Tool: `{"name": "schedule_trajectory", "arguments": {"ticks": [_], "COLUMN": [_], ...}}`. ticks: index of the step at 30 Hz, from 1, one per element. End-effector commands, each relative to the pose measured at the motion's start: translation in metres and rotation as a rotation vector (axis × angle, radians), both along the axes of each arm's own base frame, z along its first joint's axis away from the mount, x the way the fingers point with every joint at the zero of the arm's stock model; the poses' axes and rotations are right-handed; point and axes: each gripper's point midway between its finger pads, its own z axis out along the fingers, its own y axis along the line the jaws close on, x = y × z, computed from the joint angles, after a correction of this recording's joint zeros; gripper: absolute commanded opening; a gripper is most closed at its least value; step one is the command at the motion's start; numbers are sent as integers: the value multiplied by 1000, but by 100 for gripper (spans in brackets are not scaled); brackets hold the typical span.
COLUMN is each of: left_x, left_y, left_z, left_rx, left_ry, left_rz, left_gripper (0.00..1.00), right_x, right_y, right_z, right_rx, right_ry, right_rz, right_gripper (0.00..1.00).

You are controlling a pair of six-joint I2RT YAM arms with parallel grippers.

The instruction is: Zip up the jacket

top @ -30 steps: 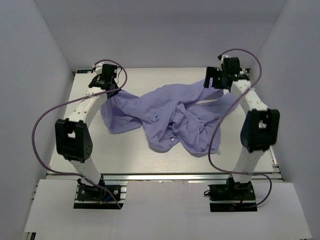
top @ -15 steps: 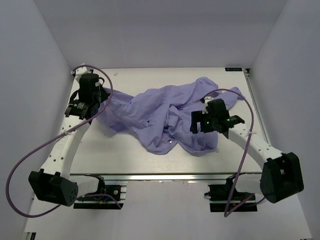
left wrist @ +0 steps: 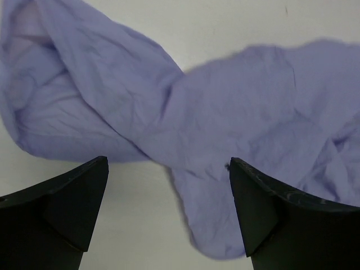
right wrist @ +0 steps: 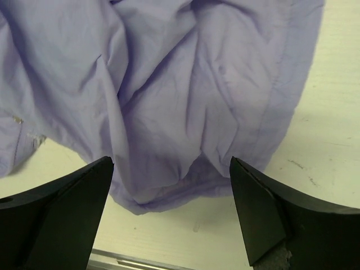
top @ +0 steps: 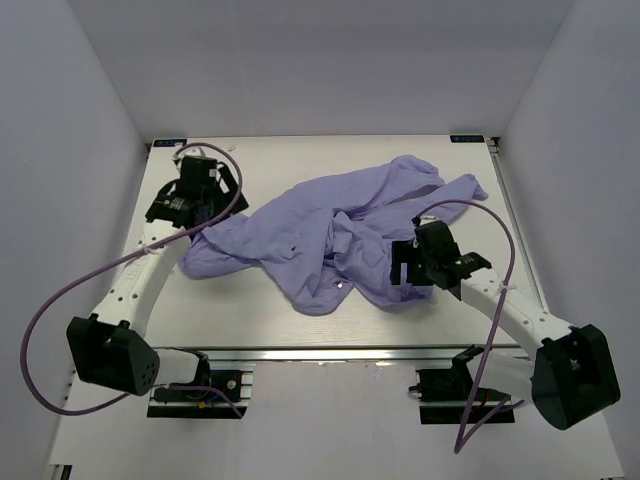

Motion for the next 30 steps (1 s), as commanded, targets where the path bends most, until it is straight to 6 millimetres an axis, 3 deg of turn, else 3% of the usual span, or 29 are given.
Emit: {"name": "schedule_trajectory", "arguments": {"ticks": [1,2,3,5,6,9,12,15,17,20,21,24,25,27,28,29,30], "left_x": [-28,-38,-51,-72,-88,-116,-130,-130,-125,-116,-110,-103,-103,-100,-99,-98,-96], "left_y": [-47,-56,-83,-108,-130,-164,-192,-217,-227,-230,-224,-208,-204,-197,-194,-191,-187], "left_z": [-11,-20,-27,-47,-56,-89,-110,-114,-130,-149,-153,-162,-162,-158,-156,-150,-147], "left_rx": [-39,-25,-9,-8,-14,-57,-57,-34,-7,41,83,185,204,223,230,230,237], "left_ry": [74,105,126,184,203,253,291,282,307,346,348,385,393,371,365,346,334], "left_rz": [-207,-238,-323,-406,-489,-599,-659,-684,-679,-644,-609,-532,-521,-491,-474,-455,-434], "left_gripper": [98,98,98,98,98,98,98,98,98,92,88,61,47,31,14,2,0], "right_x": [15,16,15,14,14,11,5,2,6,10,13,15,16,19,19,20,20], "right_y": [-13,-14,-19,-25,-30,-34,-39,-40,-37,-31,-27,-20,-17,-14,-14,-14,-14], "right_z": [14,14,12,10,9,7,0,-8,-10,-15,-16,-22,-23,-28,-34,-37,-40], "right_rx": [-24,-25,-22,-12,-6,-4,-21,-26,-10,15,28,52,62,67,62,58,56], "right_ry": [-27,-18,0,17,22,29,56,64,51,58,50,64,69,72,86,91,100], "right_rz": [-119,-135,-170,-203,-221,-227,-238,-242,-237,-227,-220,-194,-184,-176,-176,-177,-182], "right_gripper": [89,89,89,89,89,89,89,89,89,89,89,86,85,81,79,74,66]}}
